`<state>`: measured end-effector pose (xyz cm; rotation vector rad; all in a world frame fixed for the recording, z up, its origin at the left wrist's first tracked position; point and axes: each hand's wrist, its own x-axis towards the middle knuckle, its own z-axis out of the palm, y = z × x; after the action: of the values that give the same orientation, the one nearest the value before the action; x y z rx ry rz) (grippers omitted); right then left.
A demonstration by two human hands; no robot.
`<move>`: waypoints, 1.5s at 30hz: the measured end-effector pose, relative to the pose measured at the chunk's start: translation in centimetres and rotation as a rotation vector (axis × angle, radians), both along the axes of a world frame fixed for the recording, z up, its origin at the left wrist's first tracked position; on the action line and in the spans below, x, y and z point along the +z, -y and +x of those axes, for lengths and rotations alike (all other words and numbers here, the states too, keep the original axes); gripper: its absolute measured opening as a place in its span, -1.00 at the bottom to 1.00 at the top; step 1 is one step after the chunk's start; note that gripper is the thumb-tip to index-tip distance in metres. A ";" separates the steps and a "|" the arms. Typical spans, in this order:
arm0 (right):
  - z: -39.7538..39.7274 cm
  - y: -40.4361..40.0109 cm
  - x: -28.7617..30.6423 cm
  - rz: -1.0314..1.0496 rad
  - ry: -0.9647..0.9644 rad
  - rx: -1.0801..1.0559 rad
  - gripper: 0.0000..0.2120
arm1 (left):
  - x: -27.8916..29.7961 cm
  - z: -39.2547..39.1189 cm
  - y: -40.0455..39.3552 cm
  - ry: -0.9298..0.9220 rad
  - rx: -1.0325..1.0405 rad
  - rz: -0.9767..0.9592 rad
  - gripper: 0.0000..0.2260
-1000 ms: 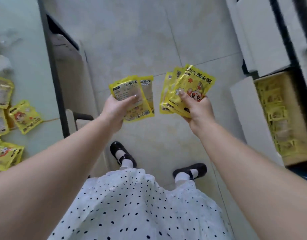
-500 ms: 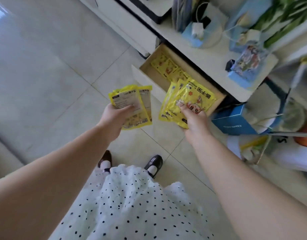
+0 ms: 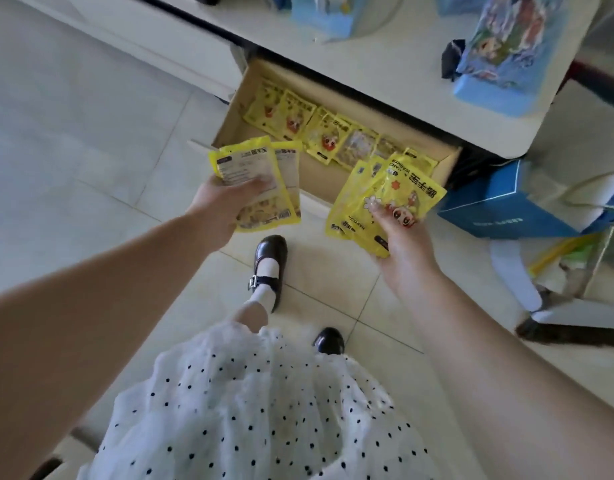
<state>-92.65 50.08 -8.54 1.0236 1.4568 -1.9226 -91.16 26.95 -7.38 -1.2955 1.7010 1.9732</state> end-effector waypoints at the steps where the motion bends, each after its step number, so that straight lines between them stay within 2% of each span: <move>1: -0.9 0.6 -1.7 0.007 -0.004 -0.003 -0.26 | -1.6 -1.3 0.6 -0.003 -0.017 0.000 -0.82; 4: -4.0 3.0 -6.3 0.079 0.014 0.091 -0.49 | -6.5 -5.0 2.9 -0.023 -0.047 -0.011 -0.77; 5: -5.1 3.8 -7.8 0.108 0.022 0.129 -0.44 | -8.0 -6.3 3.6 -0.027 -0.060 -0.020 -0.74; 7: -7.3 5.4 -10.9 0.075 0.034 0.151 -0.21 | -10.7 -8.8 5.0 -0.040 -0.115 -0.035 -0.76; 9: -9.3 7.2 -13.9 0.043 0.033 0.112 -0.17 | -13.2 -11.0 6.3 -0.042 -0.197 -0.046 -0.78; 11: -11.2 8.7 -16.6 0.055 0.049 0.112 -0.29 | -15.5 -12.9 7.5 -0.037 -0.260 -0.073 -0.80; 13: -13.1 9.6 -19.3 0.059 0.053 0.110 -0.58 | -17.9 -14.4 8.5 -0.028 -0.293 -0.132 -0.78; 15: -14.6 10.6 -21.0 0.121 0.028 0.139 -0.69 | -19.8 -15.7 9.4 -0.017 -0.330 -0.183 -0.60; 18: -16.4 11.7 -22.9 0.237 -0.084 0.169 -0.61 | -22.8 -17.5 10.6 -0.009 -0.427 -0.317 -0.26; 20: -17.5 12.2 -23.4 0.286 -0.140 0.203 -0.61 | -24.6 -18.7 11.4 -0.032 -0.432 -0.358 -0.18; 23: -18.6 13.0 -24.1 0.302 -0.169 0.232 -0.62 | -24.7 -19.9 11.0 -0.072 -0.391 -0.381 -0.22; 27: -19.4 13.9 -24.5 0.347 -0.169 0.261 -0.66 | -24.8 -21.5 10.1 -0.014 -0.462 -0.675 -0.40; 30: -19.5 14.3 -24.7 0.402 -0.178 0.274 -0.66 | -26.0 -22.3 9.5 0.026 -0.482 -0.821 -0.28; 32: -19.4 14.6 -24.8 0.442 -0.208 0.269 -0.65 | -26.6 -22.2 8.9 -0.028 -0.499 -0.897 -0.19; 35: -19.1 15.1 -24.8 0.475 -0.233 0.243 -0.55 | -26.4 -21.8 8.0 -0.172 -0.606 -1.108 -0.03; 37: -18.8 15.2 -24.7 0.473 -0.235 0.209 -0.52 | -25.6 -21.7 8.0 -0.213 -0.675 -1.270 -0.12; 39: -18.6 15.2 -24.5 0.468 -0.238 0.158 -0.52 | -24.9 -21.4 8.1 -0.269 -0.829 -1.422 -0.31; 42: -18.4 15.2 -24.3 0.491 -0.246 0.109 -0.51 | -24.6 -20.2 8.2 -0.417 -1.193 -1.391 -0.39; 45: -18.4 15.3 -24.1 0.491 -0.241 0.097 -0.51 | -25.4 -19.5 7.7 -0.316 -1.493 -1.317 -0.27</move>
<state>-111.03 34.74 -32.69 0.9183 2.1461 -1.7016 -110.66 19.22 -32.81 0.4367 2.7807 0.0715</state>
